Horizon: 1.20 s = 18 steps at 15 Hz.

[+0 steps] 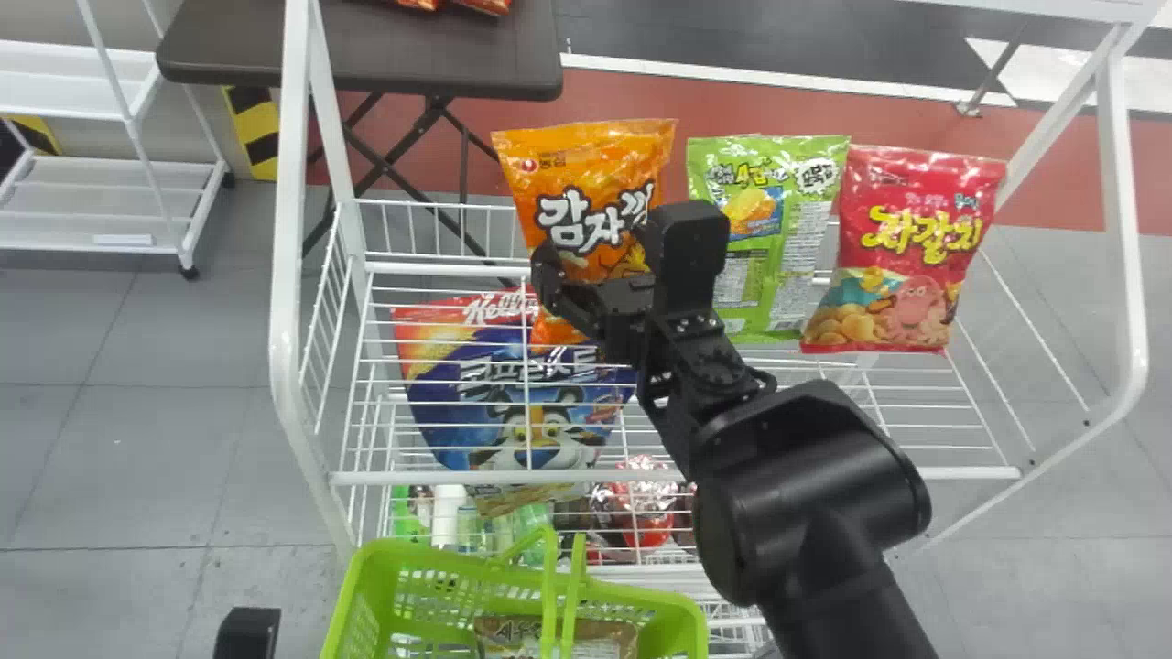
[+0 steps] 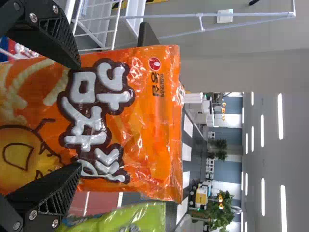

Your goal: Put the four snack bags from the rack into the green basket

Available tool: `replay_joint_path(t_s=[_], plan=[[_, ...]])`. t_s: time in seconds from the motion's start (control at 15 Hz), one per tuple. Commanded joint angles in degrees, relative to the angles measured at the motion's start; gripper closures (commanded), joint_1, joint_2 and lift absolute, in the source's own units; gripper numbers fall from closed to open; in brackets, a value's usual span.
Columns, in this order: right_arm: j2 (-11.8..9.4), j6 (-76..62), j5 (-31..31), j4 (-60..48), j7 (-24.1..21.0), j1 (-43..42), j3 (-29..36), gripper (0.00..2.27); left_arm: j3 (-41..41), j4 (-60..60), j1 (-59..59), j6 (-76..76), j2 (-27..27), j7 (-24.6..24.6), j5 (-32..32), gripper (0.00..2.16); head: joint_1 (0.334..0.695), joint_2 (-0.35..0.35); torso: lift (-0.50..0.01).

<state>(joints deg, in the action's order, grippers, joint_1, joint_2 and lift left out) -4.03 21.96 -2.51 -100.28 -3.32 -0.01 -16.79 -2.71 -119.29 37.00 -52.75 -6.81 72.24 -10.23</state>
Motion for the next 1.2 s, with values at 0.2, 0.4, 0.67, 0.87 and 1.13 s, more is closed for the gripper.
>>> replay_joint_path(t_s=[0.2,0.4,0.67,0.87,1.13], plan=[[0.6,7.35,1.19,-0.53,2.79,0.09,-0.17,2.2,0.34,0.38,-0.18,0.05,-0.57,0.0,-0.5,1.84,0.695,-0.106,-0.007],[0.42,7.0,1.63,-5.37,2.97,3.79,-0.08,2.22,-0.02,0.29,-0.44,0.05,-0.39,0.0,-0.23,1.84,0.695,-0.095,-0.007],[0.07,7.0,3.83,-15.03,2.53,10.73,0.36,2.22,-0.02,0.03,-0.27,-0.13,0.05,0.0,0.03,1.84,0.695,-0.104,-0.007],[-0.1,7.53,5.41,-24.18,2.53,17.94,1.32,2.22,-0.02,-0.24,-0.09,-0.3,0.13,0.09,0.21,1.84,0.695,-0.118,-0.007],[-2.3,12.98,3.56,-38.15,2.88,29.63,4.49,2.22,0.78,-0.76,0.09,-0.48,0.13,-0.09,0.21,1.84,0.695,-0.166,-0.007]])
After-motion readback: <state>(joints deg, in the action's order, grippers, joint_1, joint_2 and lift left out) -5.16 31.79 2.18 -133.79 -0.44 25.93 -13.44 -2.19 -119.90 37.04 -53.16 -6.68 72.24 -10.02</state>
